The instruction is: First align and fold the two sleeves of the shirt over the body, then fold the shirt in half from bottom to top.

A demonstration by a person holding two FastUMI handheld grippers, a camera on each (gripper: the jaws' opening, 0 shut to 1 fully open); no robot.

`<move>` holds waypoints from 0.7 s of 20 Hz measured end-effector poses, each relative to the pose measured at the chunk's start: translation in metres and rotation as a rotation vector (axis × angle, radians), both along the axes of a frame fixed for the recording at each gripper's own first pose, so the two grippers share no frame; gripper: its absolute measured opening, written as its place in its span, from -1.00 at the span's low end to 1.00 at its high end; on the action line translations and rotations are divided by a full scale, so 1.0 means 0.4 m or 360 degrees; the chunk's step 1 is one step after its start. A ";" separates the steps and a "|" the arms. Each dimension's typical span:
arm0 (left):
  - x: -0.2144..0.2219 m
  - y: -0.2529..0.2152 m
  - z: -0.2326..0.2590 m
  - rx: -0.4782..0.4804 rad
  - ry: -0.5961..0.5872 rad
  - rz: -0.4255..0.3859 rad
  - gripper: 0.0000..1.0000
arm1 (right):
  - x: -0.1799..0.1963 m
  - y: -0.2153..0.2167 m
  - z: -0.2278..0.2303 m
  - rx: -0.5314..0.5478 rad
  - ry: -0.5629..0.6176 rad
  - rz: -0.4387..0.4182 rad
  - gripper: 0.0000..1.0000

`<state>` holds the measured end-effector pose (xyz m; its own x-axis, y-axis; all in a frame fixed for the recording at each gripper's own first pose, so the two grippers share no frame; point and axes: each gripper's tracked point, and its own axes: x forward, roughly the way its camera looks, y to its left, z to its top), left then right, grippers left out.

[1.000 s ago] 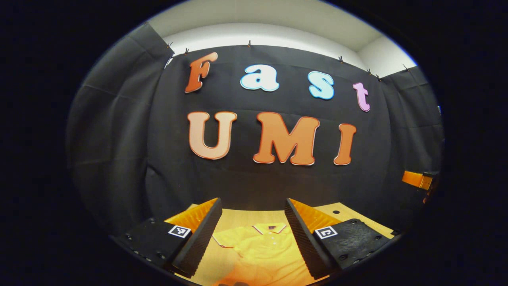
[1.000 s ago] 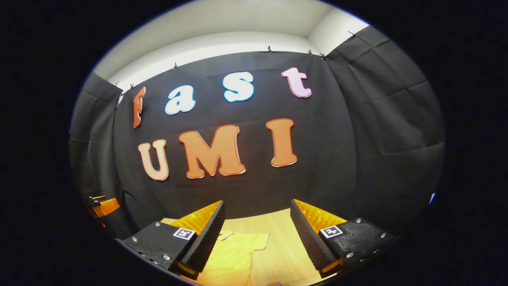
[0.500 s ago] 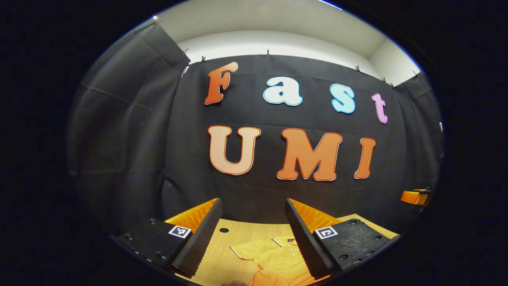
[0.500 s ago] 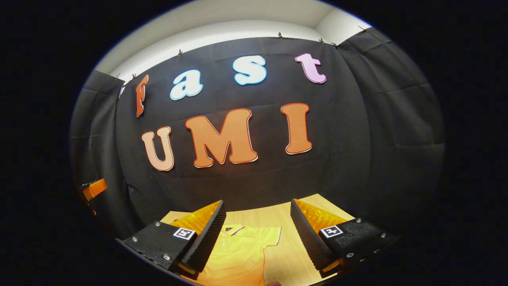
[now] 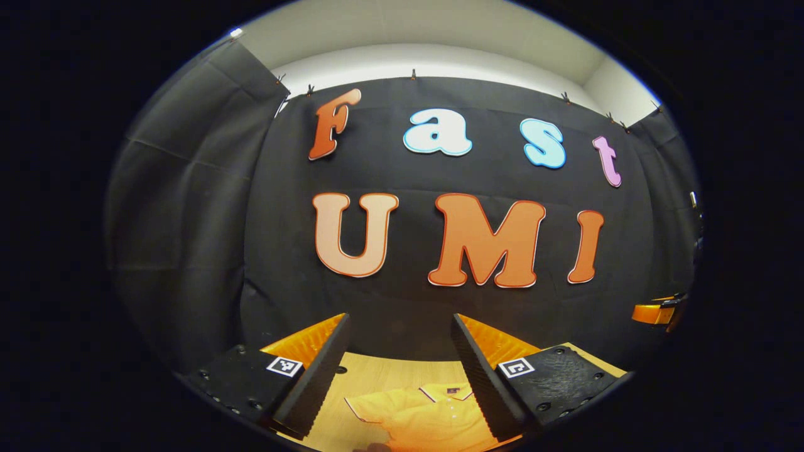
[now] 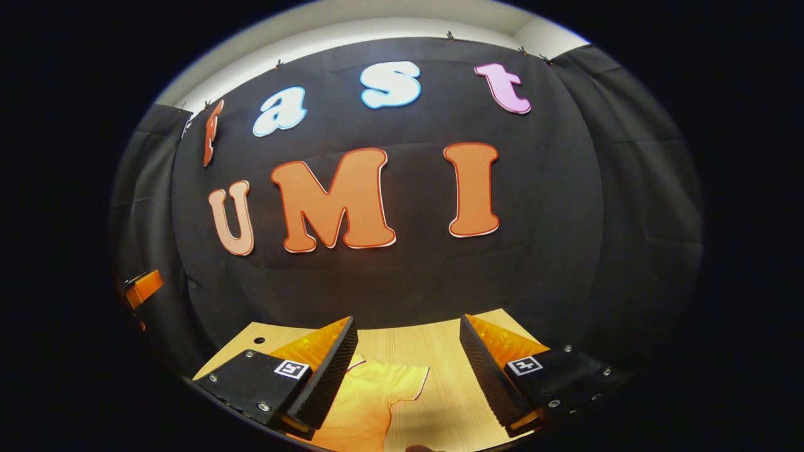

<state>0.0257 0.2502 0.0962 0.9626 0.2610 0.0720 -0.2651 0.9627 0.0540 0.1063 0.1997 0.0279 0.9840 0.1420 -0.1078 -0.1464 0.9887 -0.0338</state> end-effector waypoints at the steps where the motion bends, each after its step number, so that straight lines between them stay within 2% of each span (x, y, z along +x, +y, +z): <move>1: 0.015 -0.001 -0.019 -0.0035 0.0022 0.0006 0.94 | 0.027 -0.006 -0.014 0.0007 0.0045 -0.0008 0.97; 4: 0.047 0.018 -0.065 -0.0072 0.0078 0.0045 0.95 | 0.111 -0.014 -0.066 0.0015 0.0212 -0.0027 1.00; 6: 0.065 0.036 -0.082 -0.0047 0.0113 0.0047 0.95 | 0.160 -0.017 -0.112 -0.0033 0.0353 -0.0086 0.97; 9: 0.082 0.067 -0.095 -0.0010 0.0156 0.0029 0.95 | 0.213 0.020 -0.202 -0.0048 0.0593 -0.0096 0.97; 11: 0.091 0.089 -0.102 0.0026 0.0181 0.0019 0.94 | 0.258 0.044 -0.247 0.0017 0.0710 -0.0122 0.98; 14: 0.102 0.135 -0.100 0.0083 0.0188 0.0024 0.94 | 0.325 0.035 -0.326 -0.0049 0.0862 -0.0183 0.97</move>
<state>0.0664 0.3044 0.0562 0.9613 0.2742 -0.0278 -0.2681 0.9538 0.1357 0.2364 0.2136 -0.1024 0.7956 0.0260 -0.6053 -0.0422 0.9990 -0.0126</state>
